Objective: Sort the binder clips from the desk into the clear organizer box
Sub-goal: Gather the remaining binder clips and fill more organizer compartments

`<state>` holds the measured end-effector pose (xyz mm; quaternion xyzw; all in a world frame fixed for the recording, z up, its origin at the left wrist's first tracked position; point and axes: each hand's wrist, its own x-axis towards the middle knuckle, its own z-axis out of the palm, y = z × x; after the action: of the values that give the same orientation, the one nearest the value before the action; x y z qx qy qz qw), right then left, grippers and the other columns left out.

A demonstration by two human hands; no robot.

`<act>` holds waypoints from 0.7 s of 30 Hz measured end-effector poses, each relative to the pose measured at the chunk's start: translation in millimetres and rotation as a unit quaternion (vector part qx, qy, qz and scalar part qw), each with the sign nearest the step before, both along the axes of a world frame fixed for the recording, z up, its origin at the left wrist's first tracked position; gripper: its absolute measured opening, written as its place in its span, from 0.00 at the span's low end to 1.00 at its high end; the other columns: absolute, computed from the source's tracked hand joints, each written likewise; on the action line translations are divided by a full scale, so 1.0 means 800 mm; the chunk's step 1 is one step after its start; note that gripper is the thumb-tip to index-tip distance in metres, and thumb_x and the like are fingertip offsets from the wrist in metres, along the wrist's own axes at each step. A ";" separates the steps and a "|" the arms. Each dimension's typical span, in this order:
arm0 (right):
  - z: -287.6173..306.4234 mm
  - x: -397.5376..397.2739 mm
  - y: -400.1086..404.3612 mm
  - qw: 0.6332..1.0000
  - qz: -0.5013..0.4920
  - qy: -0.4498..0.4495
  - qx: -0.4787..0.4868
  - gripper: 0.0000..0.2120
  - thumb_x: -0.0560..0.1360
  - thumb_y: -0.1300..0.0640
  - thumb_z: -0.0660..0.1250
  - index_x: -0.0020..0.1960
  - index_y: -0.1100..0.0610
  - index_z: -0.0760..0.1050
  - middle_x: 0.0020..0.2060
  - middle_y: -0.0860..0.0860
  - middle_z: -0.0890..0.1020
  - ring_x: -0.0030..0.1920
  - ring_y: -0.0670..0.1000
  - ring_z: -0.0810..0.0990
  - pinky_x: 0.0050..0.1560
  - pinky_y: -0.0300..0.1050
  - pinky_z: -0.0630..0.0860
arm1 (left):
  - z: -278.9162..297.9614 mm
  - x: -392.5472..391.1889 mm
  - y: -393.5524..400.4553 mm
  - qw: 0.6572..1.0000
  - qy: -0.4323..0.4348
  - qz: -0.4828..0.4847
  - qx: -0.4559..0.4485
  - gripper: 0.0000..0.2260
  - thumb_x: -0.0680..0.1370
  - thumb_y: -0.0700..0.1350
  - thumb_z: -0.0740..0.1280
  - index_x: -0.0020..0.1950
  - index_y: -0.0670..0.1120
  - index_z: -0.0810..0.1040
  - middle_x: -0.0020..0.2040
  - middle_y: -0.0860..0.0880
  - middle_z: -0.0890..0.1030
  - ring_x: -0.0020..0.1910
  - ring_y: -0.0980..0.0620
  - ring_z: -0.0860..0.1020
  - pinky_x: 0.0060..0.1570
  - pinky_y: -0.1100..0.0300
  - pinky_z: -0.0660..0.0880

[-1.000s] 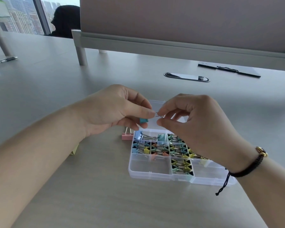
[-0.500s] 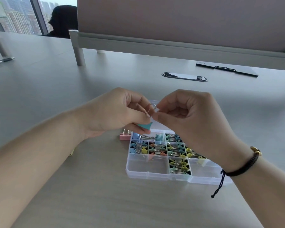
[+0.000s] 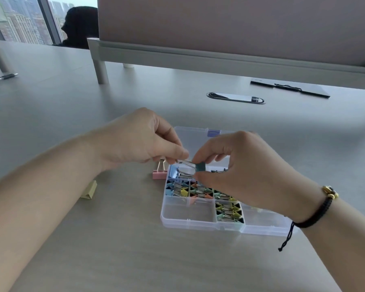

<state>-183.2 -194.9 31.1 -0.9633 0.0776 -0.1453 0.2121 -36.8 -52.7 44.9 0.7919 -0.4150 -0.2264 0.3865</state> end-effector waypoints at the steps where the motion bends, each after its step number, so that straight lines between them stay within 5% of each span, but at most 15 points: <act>1: 0.000 0.000 -0.002 1.000 0.006 0.019 -0.020 0.07 0.71 0.51 0.73 0.49 0.44 0.84 0.42 0.37 0.82 0.50 0.32 0.73 0.43 0.21 0.68 | -0.002 0.001 0.001 1.000 -0.027 0.003 0.004 0.05 0.70 0.46 0.77 0.37 0.46 0.85 0.30 0.52 0.83 0.26 0.60 0.74 0.27 0.69 0.68; 6: -0.001 0.001 -0.010 0.997 0.023 0.060 -0.037 0.05 0.72 0.48 0.71 0.48 0.42 0.83 0.50 0.37 0.81 0.48 0.37 0.76 0.44 0.27 0.67 | -0.009 0.009 0.001 0.996 -0.085 0.018 0.016 0.04 0.69 0.50 0.77 0.38 0.51 0.86 0.35 0.55 0.85 0.36 0.59 0.82 0.42 0.62 0.76; 11: -0.003 0.000 -0.015 0.997 0.033 0.064 -0.034 0.05 0.74 0.49 0.69 0.47 0.43 0.84 0.49 0.35 0.80 0.45 0.32 0.74 0.41 0.22 0.65 | -0.014 0.022 0.000 0.991 -0.121 0.056 0.020 0.04 0.71 0.50 0.76 0.39 0.51 0.85 0.33 0.56 0.83 0.31 0.63 0.78 0.37 0.64 0.72; 18: -0.009 0.003 -0.017 0.998 0.019 0.065 0.000 0.04 0.75 0.49 0.70 0.46 0.44 0.84 0.48 0.36 0.80 0.49 0.36 0.74 0.47 0.34 0.69 | -0.018 0.038 0.001 0.981 -0.169 0.089 0.023 0.03 0.71 0.48 0.76 0.38 0.51 0.84 0.28 0.58 0.80 0.26 0.66 0.75 0.26 0.75 0.66; 21: -0.011 0.005 -0.017 0.998 0.017 0.067 -0.006 0.04 0.75 0.49 0.69 0.46 0.43 0.83 0.49 0.37 0.80 0.50 0.38 0.74 0.50 0.37 0.71 | -0.016 0.042 0.003 0.973 -0.205 0.106 0.032 0.03 0.71 0.48 0.75 0.38 0.52 0.84 0.31 0.57 0.80 0.29 0.65 0.75 0.29 0.70 0.67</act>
<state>-179.3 -208.6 22.6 -0.9732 0.0748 -0.0774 0.2034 -3.4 -50.4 32.1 0.8729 -0.3912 -0.0302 0.2899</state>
